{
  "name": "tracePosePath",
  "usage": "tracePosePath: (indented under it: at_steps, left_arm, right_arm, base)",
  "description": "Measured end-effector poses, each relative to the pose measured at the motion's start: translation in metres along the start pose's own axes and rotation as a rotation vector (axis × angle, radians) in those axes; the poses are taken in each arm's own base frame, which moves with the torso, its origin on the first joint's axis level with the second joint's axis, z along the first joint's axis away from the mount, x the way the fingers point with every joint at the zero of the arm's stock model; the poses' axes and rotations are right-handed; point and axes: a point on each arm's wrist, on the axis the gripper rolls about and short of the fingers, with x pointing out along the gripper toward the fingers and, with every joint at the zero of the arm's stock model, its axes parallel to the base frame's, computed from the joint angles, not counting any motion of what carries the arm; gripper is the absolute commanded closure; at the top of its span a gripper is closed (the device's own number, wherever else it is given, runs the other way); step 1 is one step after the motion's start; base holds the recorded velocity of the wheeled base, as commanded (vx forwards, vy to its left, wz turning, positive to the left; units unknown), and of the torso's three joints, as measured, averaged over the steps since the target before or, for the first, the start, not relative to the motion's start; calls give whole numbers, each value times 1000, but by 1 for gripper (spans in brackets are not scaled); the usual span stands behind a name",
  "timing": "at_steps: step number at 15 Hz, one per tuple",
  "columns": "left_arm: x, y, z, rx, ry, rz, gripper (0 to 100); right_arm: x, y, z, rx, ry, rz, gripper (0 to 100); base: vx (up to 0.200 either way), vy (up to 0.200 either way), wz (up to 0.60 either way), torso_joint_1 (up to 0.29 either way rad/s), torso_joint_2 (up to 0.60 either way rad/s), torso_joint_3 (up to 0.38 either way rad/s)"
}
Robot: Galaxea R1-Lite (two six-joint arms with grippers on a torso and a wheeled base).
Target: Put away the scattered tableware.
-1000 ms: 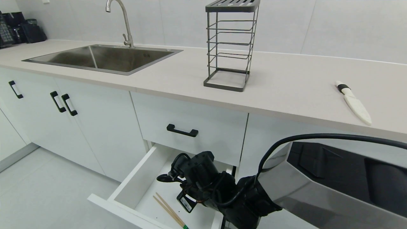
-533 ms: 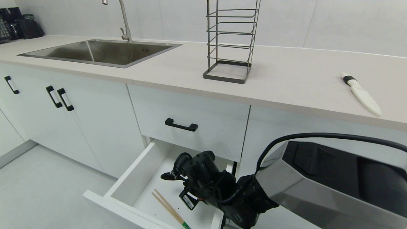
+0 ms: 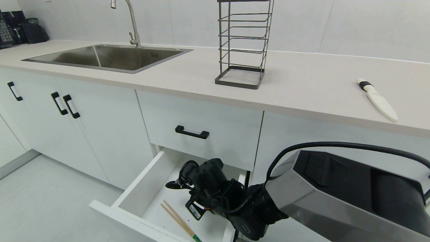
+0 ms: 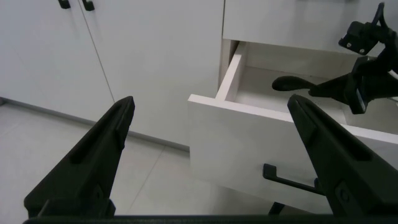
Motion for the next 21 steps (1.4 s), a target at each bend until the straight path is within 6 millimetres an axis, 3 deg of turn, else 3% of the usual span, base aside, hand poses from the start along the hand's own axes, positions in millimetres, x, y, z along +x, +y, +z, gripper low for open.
tracePosePath:
  at_steps: [3, 14, 15, 21]
  left_arm:
    - [0, 0, 0, 0, 0, 0, 0]
    - [0, 0, 0, 0, 0, 0, 0]
    - [0, 0, 0, 0, 0, 0, 0]
    - [0, 0, 0, 0, 0, 0, 0]
  right_arm:
    - [11, 3, -13, -9, 33, 8, 100]
    - [29, 12, -28, -90, 46, 118, 100]
    - [30, 12, -29, -92, 52, 121, 0]
    - [32, 13, -27, -103, 26, 121, 0]
  base:
    - [0, 0, 0, 0, 0, 0]
    - [0, 0, 0, 0, 0, 0]
    - [0, 0, 0, 0, 0, 0]
    - [0, 0, 0, 0, 0, 0]
